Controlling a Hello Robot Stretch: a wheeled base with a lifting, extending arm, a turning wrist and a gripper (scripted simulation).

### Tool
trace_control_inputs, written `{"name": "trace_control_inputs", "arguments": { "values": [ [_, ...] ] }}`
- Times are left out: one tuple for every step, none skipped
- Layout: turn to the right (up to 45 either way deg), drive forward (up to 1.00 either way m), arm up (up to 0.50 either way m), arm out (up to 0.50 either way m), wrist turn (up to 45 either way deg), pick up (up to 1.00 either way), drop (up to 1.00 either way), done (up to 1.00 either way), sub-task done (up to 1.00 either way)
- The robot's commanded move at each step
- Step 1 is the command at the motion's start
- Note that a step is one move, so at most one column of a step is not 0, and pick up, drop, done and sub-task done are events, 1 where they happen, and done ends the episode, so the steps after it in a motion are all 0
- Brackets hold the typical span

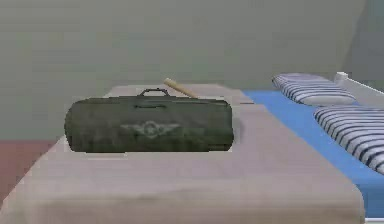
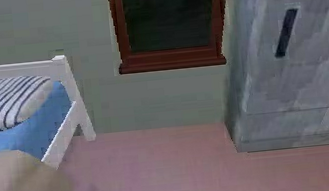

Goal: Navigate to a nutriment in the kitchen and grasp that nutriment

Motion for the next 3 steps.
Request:
{"name": "trace_control_inputs", "arguments": {
  "values": [
    [-45.0, 0.0, 0.0, 0.0, 0.0, 0.0, 0.0, 0.0, 0.0],
    [-45.0, 0.0, 0.0, 0.0, 0.0, 0.0, 0.0, 0.0, 0.0],
    [-45.0, 0.0, 0.0, 0.0, 0.0, 0.0, 0.0, 0.0, 0.0]
  ]
}}
